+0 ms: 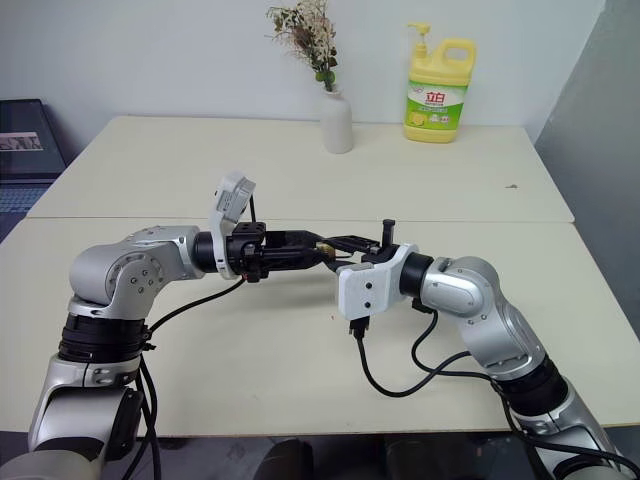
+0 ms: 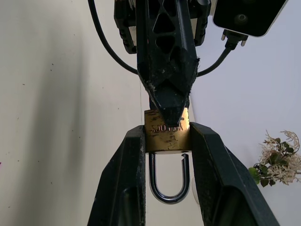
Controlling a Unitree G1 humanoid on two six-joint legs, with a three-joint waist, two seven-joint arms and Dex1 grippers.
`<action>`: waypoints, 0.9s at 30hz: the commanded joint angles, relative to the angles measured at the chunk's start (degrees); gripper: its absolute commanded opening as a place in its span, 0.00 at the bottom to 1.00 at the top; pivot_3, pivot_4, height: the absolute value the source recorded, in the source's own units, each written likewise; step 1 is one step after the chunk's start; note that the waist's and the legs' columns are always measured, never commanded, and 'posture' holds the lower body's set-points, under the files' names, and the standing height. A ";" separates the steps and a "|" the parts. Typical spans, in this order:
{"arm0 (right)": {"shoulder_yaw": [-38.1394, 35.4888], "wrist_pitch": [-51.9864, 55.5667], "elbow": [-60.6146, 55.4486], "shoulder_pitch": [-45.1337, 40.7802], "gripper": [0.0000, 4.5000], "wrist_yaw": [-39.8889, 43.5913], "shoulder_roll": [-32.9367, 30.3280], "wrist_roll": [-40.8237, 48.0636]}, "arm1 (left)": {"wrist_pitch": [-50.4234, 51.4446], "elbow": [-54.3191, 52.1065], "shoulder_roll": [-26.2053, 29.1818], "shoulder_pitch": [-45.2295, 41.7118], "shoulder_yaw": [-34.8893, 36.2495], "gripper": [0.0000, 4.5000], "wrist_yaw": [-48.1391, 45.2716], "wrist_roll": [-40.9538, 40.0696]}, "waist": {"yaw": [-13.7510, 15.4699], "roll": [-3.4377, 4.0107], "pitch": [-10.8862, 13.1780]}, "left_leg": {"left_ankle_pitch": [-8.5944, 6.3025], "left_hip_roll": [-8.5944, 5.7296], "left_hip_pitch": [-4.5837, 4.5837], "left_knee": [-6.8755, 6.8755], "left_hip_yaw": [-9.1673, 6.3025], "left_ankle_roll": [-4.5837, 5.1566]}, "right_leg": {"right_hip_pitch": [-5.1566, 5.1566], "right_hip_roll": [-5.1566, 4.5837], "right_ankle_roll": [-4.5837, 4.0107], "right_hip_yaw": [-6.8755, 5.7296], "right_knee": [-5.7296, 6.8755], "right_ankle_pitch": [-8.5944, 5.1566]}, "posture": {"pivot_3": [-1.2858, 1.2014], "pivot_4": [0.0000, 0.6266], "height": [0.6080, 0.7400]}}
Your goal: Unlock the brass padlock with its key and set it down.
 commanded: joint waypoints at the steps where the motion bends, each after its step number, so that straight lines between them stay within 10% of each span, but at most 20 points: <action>1: -0.48 -0.29 -2.37 -0.93 0.21 0.06 0.07 0.50 | -0.11 -1.02 0.39 -0.62 0.35 0.55 -0.42 -0.57 | 0.00 0.00 0.00 | 0.00 0.00 0.00 0.00 0.00 0.00 | 0.00 0.00 0.00 0.00 0.00 0.00 | 0.52 0.24 1.00; 6: -0.41 -0.39 -2.30 -1.06 0.21 0.14 0.09 0.56 | -0.60 -0.37 -0.02 -0.94 0.31 0.55 -0.33 -0.19 | 0.00 0.00 0.00 | 0.00 0.00 0.00 0.00 0.00 0.00 | 0.00 0.00 0.00 0.00 0.00 0.00 | 0.52 0.24 1.00; 14: -0.38 -0.52 -2.38 -1.12 0.21 0.25 0.03 0.64 | -0.85 -0.01 -0.52 -0.97 0.29 0.03 -0.28 0.00 | -0.01 0.00 0.00 | 0.00 0.00 0.00 0.00 0.00 0.00 | 0.00 0.00 0.00 0.00 0.00 0.00 | 0.52 0.24 1.00; 27: 0.15 -1.93 -2.27 -0.12 0.21 0.83 -0.60 0.65 | -0.16 -0.57 0.26 -0.63 0.15 0.03 -1.14 -0.50 | 0.00 0.00 0.00 | 0.00 0.00 0.00 0.00 0.00 0.00 | 0.00 0.00 0.00 0.00 0.00 0.00 | 0.52 0.24 1.00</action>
